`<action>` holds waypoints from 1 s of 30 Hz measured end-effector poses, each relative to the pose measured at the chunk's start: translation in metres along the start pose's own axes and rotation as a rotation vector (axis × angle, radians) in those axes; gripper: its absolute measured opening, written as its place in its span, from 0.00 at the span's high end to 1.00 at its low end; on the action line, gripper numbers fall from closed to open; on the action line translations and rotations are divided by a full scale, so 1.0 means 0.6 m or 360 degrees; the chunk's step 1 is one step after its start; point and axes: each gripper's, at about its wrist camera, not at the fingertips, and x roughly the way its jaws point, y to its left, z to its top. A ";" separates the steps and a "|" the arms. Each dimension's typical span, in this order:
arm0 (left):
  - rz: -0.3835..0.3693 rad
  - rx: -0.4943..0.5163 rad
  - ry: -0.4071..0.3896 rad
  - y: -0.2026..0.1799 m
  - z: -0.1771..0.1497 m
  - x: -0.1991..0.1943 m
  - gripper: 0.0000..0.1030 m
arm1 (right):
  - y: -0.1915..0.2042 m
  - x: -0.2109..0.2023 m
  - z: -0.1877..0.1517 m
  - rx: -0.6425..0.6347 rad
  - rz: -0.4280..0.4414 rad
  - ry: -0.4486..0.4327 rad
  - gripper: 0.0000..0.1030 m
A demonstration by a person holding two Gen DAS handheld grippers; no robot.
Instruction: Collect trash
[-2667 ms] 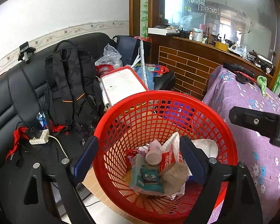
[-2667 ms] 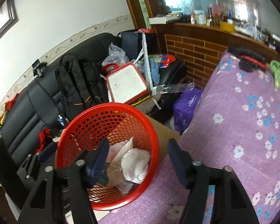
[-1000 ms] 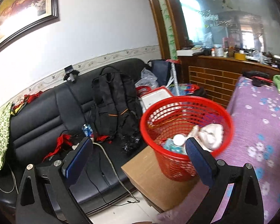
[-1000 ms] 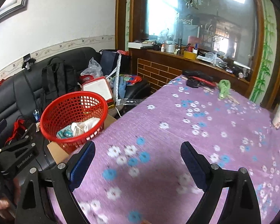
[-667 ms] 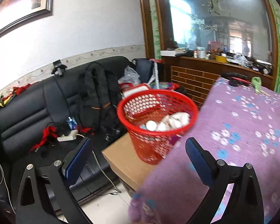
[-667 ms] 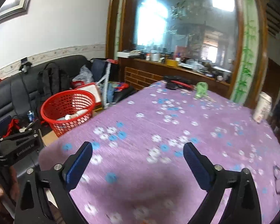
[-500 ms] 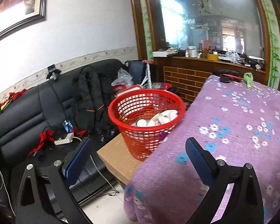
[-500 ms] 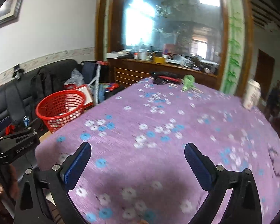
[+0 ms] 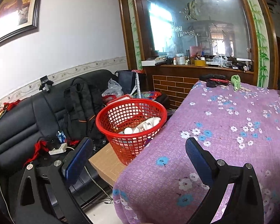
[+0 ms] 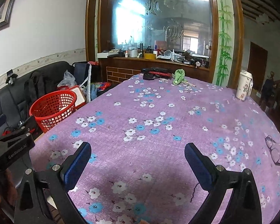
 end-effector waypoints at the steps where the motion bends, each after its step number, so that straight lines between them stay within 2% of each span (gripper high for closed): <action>1: -0.0005 0.0004 0.0002 -0.001 -0.002 -0.002 0.04 | 0.000 0.001 0.000 0.0003 0.0005 0.0007 0.01; 30: -0.0028 0.0022 0.0042 -0.005 -0.014 0.006 0.04 | 0.004 0.013 -0.003 0.0001 0.0014 0.0060 0.01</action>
